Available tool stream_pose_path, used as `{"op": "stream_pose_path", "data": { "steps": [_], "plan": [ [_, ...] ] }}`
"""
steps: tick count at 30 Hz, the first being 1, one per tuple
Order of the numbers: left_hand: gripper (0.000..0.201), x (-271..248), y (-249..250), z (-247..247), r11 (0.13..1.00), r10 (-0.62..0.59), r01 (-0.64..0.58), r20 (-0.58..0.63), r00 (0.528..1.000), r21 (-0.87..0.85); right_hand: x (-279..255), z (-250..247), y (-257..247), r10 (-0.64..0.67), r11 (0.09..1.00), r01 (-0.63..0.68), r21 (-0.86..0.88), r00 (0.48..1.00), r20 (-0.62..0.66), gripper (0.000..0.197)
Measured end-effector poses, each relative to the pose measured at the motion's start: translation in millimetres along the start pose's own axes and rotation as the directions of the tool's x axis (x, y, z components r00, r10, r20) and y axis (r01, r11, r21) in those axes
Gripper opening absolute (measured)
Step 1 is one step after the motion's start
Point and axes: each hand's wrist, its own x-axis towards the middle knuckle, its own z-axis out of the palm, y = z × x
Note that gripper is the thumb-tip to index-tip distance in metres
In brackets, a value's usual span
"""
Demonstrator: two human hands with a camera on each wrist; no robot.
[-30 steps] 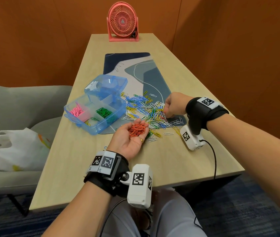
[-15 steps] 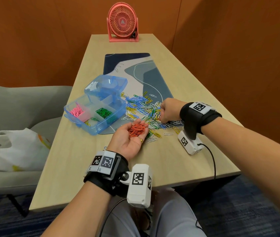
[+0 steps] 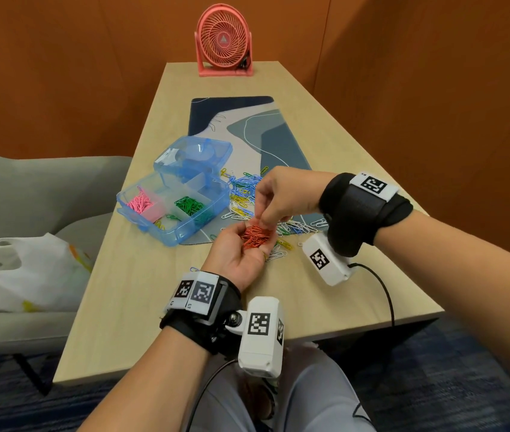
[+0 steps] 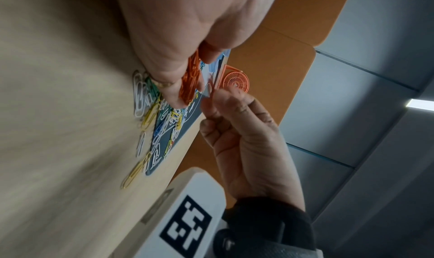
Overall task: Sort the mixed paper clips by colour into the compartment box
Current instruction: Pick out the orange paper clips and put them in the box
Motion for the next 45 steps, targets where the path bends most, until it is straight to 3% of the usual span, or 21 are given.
{"op": "stream_pose_path", "data": {
  "steps": [3,6,11,17,32,45],
  "plan": [
    [0.028,-1.6,-0.9,-1.0,1.000,-0.001,0.002,0.013,1.000,-0.028,1.8,-2.8,-1.1,-0.012,1.000,0.012,-0.011,1.000,-0.013,0.009],
    [0.031,-2.4,-2.7,-0.3,1.000,0.002,-0.002,0.001,1.000,0.031,4.6,-19.4,12.4,0.030,0.998,-0.035,-0.048,0.993,-0.113,0.007],
    [0.029,1.1,-3.0,-0.4,0.997,0.000,0.001,-0.013,1.000,0.072,13.5,-42.5,57.0,0.237,0.921,-0.313,-0.234,0.923,-0.302,0.019],
    [0.029,2.9,-3.3,-0.8,0.995,0.007,-0.005,-0.019,1.000,0.101,24.5,-33.4,89.7,0.387,0.847,-0.467,-0.253,0.869,-0.308,0.020],
    [0.029,-2.1,-2.6,-1.3,0.993,0.028,-0.023,-0.036,0.999,0.117,22.1,-23.6,85.3,0.420,0.852,-0.482,-0.205,0.862,-0.285,0.018],
    [0.027,-4.2,4.3,-5.0,0.995,0.035,-0.030,-0.052,0.998,0.097,14.2,-28.0,84.4,0.435,0.897,-0.440,0.038,0.868,-0.238,0.023]
  ]
}}
